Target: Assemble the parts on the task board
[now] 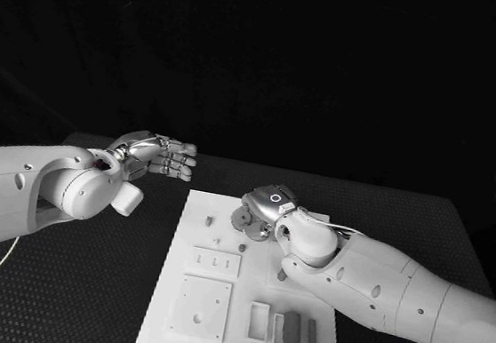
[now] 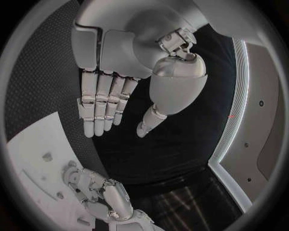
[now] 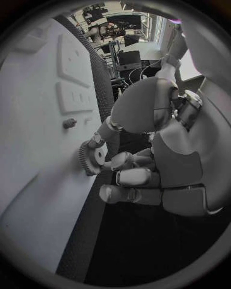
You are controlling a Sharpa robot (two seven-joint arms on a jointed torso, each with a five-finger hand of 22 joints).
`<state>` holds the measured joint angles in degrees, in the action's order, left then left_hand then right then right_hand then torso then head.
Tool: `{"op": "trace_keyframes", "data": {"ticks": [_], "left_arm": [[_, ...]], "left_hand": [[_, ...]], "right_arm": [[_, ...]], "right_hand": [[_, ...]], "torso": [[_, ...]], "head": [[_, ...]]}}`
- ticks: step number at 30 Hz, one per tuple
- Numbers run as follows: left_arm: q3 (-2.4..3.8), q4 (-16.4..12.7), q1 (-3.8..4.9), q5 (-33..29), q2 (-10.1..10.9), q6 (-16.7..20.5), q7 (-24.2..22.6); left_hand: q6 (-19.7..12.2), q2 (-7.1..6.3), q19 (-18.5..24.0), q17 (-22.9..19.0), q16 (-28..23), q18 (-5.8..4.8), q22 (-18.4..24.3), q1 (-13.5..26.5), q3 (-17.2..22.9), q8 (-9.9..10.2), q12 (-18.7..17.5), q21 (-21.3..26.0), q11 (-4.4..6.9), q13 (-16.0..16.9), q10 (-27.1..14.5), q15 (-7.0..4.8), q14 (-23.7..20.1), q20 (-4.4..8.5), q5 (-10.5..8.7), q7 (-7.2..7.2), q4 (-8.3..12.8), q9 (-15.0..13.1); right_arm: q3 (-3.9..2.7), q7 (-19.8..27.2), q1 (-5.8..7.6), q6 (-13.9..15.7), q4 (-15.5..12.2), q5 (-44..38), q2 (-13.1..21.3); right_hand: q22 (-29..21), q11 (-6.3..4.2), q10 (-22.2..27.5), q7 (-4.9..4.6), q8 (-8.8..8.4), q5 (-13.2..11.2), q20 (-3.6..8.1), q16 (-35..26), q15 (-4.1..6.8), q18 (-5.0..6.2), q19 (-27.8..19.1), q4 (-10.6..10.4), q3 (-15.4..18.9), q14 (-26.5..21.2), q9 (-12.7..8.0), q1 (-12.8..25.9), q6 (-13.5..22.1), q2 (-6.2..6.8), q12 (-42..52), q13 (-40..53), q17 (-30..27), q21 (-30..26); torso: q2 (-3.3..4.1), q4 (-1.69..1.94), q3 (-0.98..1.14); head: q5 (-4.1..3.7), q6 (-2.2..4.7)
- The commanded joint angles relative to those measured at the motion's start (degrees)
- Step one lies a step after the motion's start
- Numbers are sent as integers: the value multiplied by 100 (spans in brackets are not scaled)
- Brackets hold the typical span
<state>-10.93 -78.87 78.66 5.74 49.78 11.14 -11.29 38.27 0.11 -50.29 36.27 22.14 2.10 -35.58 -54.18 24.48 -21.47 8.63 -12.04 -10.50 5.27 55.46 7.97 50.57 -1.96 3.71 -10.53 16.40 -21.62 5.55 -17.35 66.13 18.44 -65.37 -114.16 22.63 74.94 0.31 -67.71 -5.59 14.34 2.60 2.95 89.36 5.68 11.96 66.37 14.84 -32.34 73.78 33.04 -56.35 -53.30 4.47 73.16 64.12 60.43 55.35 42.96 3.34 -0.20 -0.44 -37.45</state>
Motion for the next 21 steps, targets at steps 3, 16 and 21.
{"op": "trace_keyframes", "data": {"ticks": [3,16,21], "left_arm": [[6,-9,10,17,-27,-57,-49],[4,113,8,22,-159,-88,-56],[4,118,8,22,-173,-97,-60]], "left_hand": [[17,-13,-43,9,-39,93,5,-55,-33,38,-25,39,-37,-10,-6,-16,40,-12,-28,-298,-15,9],[16,-10,-45,15,-45,93,5,-54,-34,41,-29,41,-38,-12,-6,-16,42,-13,-27,-298,-17,11],[15,-8,-46,17,-48,93,5,-53,-35,43,-31,42,-38,-13,-7,-16,43,-13,-27,-298,-18,11]], "right_arm": [[-1,-19,-3,-84,23,-84,-79],[-1,7,-14,-90,201,-76,-235],[-1,19,-15,-137,314,-76,-291]], "right_hand": [[38,13,-3,-124,-3,18,9,-22,-12,304,33,-40,-3,22,2,-8,-163,62,-38,-4,-6,-20],[36,17,3,-130,-16,18,12,-27,-15,304,37,-46,-17,18,-4,-16,-144,84,-50,-18,-21,-28],[35,20,8,-133,-23,18,13,-30,-17,304,37,-46,-22,14,-8,-21,-134,99,-56,-26,-31,-32]], "torso": [[2,-8,6],[8,-19,6],[2,-12,8]], "head": [[13,1],[16,-24],[6,-27]]}}
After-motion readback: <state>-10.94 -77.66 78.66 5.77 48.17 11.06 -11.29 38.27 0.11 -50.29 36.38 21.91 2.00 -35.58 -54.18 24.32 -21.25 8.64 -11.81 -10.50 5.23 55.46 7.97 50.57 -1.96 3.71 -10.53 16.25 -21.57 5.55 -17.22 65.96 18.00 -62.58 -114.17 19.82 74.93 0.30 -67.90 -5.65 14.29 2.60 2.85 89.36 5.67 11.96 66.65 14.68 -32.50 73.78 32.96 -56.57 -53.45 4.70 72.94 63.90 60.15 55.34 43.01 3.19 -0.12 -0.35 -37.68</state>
